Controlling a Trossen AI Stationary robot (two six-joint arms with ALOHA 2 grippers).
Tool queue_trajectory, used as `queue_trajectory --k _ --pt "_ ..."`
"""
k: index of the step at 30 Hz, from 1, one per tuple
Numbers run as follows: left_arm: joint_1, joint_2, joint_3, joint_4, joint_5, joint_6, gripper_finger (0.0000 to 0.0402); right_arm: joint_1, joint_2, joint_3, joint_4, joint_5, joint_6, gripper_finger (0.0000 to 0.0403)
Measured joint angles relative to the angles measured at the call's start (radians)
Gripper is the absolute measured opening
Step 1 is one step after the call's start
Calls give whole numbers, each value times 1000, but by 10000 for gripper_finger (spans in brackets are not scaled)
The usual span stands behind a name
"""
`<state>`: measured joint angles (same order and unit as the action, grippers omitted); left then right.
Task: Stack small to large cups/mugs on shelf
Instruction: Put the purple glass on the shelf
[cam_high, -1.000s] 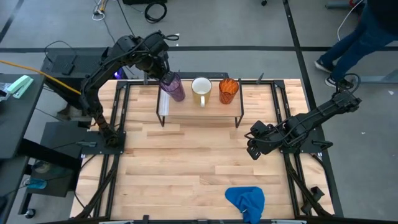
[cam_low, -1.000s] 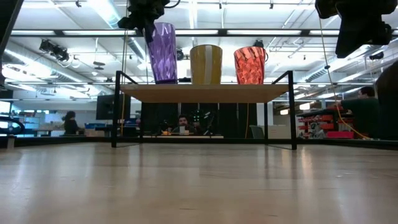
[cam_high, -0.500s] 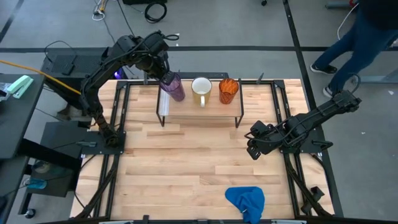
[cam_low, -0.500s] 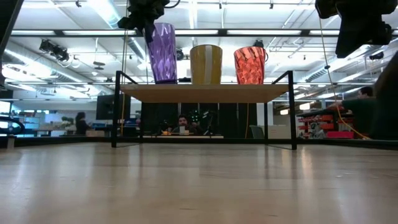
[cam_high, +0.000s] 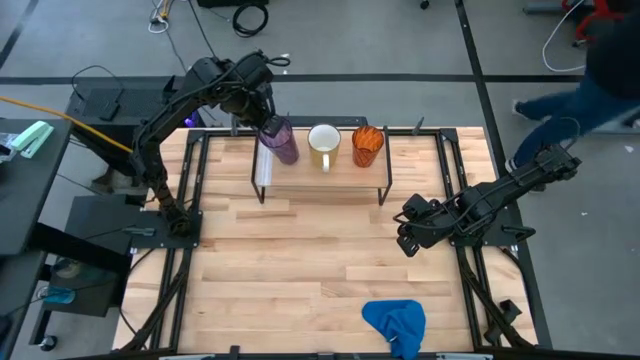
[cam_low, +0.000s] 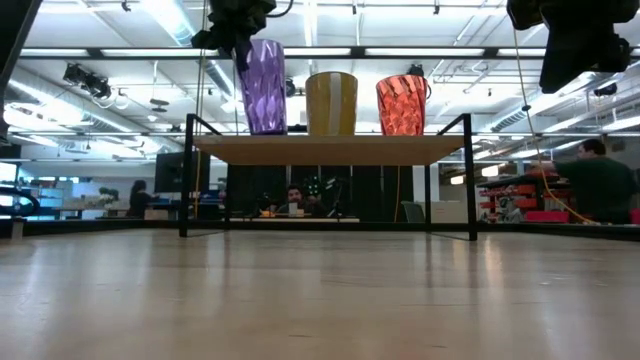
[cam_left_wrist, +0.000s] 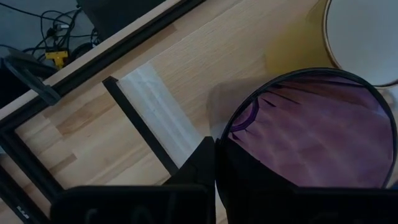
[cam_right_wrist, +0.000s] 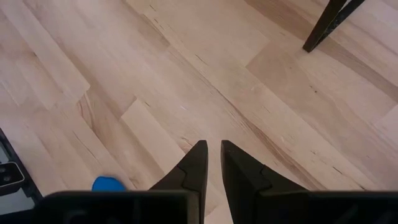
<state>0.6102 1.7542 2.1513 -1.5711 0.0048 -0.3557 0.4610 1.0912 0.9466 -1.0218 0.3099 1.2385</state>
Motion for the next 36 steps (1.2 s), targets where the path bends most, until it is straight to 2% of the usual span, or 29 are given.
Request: queue_trajectory --k 15,23,36 --pt "3 27 0 1 -3 -2 12 0 0 0 0 0 0 52" --pt "3 27 0 1 -3 0 50 0 0 0 0 0 0 52" --pt "4 27 0 0 27 0 53 0 0 0 0 0 0 52"
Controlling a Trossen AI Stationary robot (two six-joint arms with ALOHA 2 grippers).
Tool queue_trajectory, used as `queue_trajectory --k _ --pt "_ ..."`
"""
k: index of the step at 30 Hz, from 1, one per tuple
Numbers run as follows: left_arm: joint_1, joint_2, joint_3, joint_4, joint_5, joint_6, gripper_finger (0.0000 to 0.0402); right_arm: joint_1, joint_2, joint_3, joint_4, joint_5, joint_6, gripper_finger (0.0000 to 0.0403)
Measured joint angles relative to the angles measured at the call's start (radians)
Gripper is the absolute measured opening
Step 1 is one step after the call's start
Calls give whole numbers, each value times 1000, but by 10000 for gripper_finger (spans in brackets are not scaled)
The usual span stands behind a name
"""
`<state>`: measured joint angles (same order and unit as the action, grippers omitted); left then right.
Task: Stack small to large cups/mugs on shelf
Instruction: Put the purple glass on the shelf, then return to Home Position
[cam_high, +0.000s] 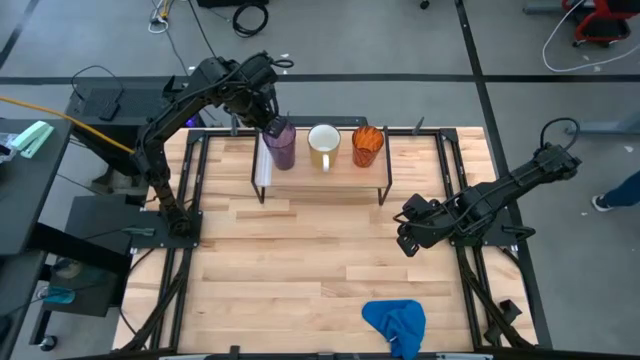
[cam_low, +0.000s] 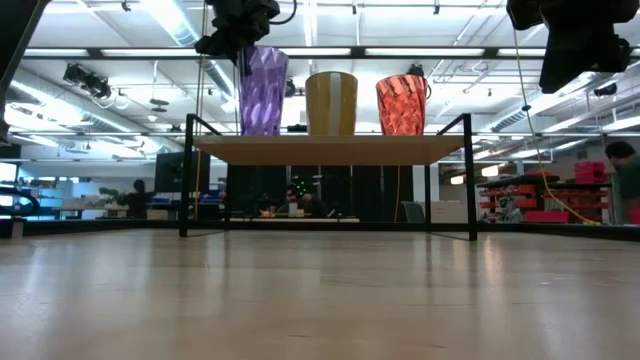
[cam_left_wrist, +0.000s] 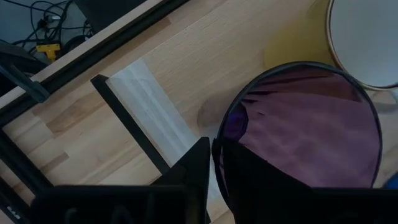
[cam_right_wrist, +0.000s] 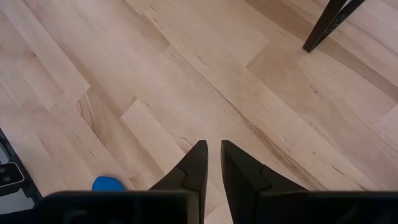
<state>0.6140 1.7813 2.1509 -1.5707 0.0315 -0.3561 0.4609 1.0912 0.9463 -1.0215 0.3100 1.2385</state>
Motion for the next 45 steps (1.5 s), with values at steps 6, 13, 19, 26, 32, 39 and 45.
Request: queue_trajectory --k 6,13,19,26,32,39,45 --pt "0 0 0 0 0 0 72 0 0 0 0 0 0 52" --pt "0 -2 0 0 0 0 93 0 0 0 0 0 0 52" --pt "0 -3 0 0 1 0 105 0 0 0 0 0 0 52" --pt "8 -23 20 -3 18 0 104 0 0 0 0 0 0 52" --pt "18 -61 69 -1 18 0 106 0 0 0 0 0 0 52" --pt "11 -151 143 0 18 0 101 0 0 0 0 0 0 52" --pt "-29 -265 161 -1 -2 -24 102 0 0 0 0 -16 0 52"
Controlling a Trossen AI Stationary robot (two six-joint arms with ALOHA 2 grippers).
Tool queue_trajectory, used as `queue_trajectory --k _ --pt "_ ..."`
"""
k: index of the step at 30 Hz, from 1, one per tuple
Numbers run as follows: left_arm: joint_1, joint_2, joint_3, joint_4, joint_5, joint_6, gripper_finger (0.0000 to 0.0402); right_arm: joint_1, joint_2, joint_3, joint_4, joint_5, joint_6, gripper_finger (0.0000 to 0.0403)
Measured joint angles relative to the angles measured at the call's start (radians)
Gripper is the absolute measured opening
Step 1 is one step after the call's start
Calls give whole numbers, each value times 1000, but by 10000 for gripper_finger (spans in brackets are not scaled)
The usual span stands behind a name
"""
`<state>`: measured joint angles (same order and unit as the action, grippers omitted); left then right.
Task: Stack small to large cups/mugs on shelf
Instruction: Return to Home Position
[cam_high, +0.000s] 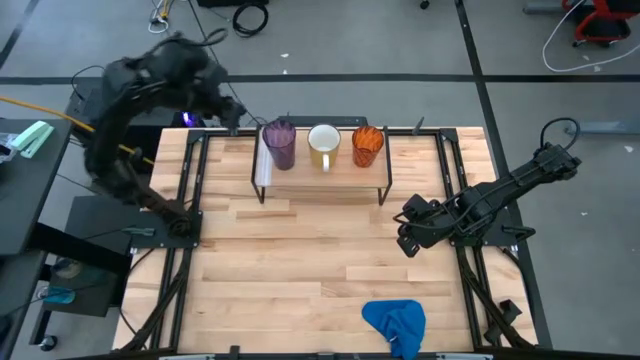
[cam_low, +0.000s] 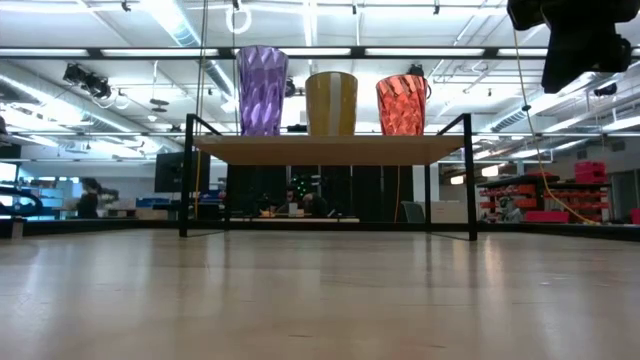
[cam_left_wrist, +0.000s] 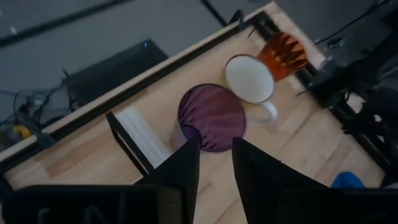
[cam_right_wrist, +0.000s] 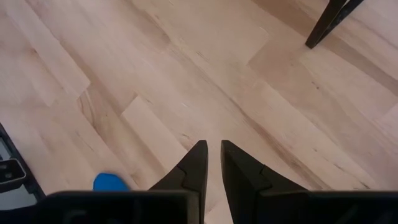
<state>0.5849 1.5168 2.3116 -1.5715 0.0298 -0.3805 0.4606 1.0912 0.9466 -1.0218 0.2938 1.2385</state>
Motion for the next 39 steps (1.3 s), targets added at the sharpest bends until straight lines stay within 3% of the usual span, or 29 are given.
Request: queue_trajectory --k 6,16,21,30,36,39 --pt "-87 -98 0 0 -111 -1 96 0 0 0 0 -11 0 52" --pt "-236 -212 0 0 -122 0 100 0 0 0 0 -62 51 52" --pt "-262 -266 0 0 -123 -89 98 0 0 0 -1 -85 40 52" --pt "-265 -333 -7 2 -131 -33 93 28 0 0 0 -119 17 52" --pt "-265 -446 -184 19 -135 -47 98 52 0 0 3 -66 -9 52" --pt "-265 -535 -343 146 -128 -52 97 53 -3 0 38 -40 -43 52"
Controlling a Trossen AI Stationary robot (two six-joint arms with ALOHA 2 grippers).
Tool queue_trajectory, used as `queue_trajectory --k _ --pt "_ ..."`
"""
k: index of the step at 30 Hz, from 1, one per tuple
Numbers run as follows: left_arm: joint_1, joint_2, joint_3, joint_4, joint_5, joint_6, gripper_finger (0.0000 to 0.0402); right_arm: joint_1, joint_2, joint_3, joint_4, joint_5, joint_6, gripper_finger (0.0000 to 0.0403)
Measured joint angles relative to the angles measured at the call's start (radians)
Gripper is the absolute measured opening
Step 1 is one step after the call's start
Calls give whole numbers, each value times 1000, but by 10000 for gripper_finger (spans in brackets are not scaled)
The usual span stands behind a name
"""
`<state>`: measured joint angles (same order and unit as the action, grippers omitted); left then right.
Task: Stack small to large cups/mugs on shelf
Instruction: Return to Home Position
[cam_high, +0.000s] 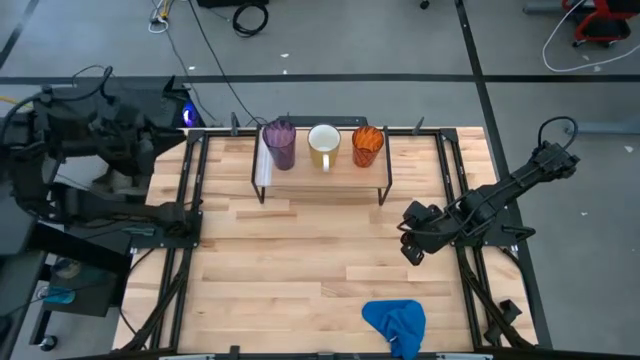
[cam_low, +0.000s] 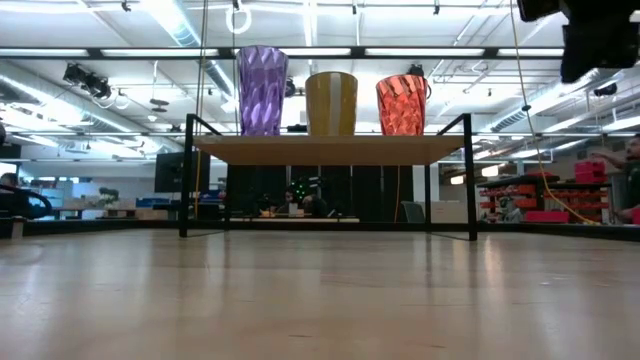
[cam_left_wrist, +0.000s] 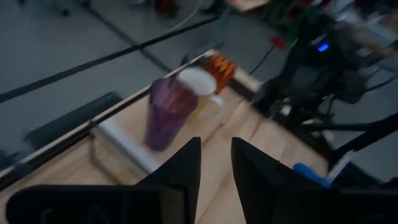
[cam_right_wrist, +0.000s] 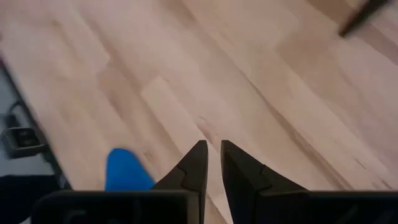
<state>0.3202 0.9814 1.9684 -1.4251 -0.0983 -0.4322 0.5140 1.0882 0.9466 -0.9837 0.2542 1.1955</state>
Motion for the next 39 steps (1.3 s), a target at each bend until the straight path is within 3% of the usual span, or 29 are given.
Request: queue_trajectory --k 9,17,28,35,39 --pt "0 -266 -519 530 230 60 89 -21 -154 0 330 30 -253 52" --pt "0 -429 -840 914 354 90 96 -21 -409 1 549 126 -521 52" --pt "0 -610 -1152 1283 365 137 85 -21 -565 2 755 182 -788 52" --pt "0 -695 -1248 1312 342 129 91 -21 -652 -63 786 103 -826 52" --pt "0 -710 -1256 1324 342 130 93 -21 -775 -148 947 104 -878 52"
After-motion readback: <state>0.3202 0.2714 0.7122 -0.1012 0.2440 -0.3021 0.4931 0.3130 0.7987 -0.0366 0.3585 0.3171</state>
